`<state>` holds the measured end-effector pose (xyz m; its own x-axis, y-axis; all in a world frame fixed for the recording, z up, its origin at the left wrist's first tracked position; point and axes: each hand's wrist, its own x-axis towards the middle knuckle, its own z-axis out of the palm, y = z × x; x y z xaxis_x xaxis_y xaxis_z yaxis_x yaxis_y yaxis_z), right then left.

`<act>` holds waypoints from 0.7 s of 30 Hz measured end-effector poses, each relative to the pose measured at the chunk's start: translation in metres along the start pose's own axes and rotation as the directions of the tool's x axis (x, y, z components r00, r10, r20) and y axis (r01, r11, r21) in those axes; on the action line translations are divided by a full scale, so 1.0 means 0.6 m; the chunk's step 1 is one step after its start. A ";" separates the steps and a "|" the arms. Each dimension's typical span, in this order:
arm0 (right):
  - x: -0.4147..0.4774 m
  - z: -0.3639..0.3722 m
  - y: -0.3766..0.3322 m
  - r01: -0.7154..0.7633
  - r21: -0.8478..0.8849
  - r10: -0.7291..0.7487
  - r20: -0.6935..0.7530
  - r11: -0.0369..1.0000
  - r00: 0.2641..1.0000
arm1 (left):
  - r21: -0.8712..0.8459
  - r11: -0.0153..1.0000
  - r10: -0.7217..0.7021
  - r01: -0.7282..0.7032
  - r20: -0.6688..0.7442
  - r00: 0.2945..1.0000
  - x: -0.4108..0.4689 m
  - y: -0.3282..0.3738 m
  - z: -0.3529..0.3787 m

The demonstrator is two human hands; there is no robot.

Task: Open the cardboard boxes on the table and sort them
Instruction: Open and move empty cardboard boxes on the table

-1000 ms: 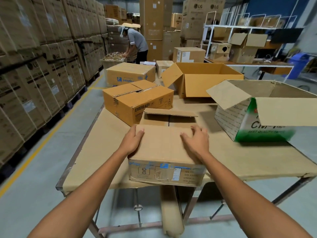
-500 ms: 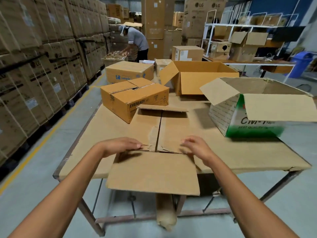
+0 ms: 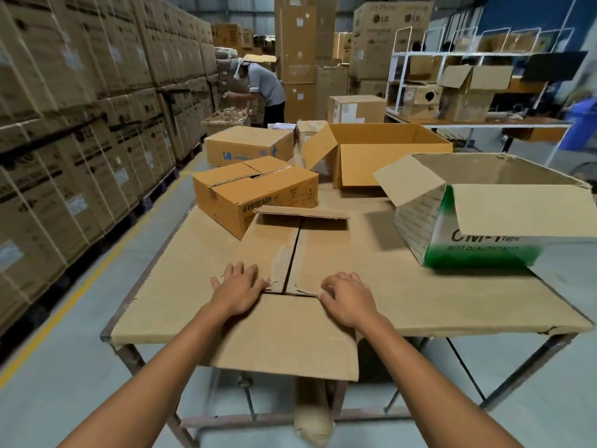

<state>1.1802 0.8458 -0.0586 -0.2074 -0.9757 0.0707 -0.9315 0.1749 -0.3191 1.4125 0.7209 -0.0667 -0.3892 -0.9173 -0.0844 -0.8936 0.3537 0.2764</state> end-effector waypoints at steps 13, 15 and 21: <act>0.263 -0.060 0.026 -0.080 0.045 0.087 -0.204 0.996 0.975 | 0.038 0.992 0.126 -0.121 -0.190 0.974 0.274 0.040 -0.091; 0.312 -0.067 0.029 -0.115 -0.024 0.108 -0.200 0.993 0.974 | 0.108 0.990 0.098 -0.085 -0.117 0.988 0.333 0.036 -0.100; 0.427 -0.088 0.065 -0.124 -0.019 0.116 -0.235 0.992 0.965 | 0.210 0.955 0.179 -0.208 0.151 0.972 0.484 0.030 -0.133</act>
<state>1.0751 0.6097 -0.0032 -0.3784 -0.8902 0.2536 -0.9042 0.2969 -0.3071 1.3009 0.4461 -0.0096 -0.5719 -0.8008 -0.1777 -0.8195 0.5673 0.0809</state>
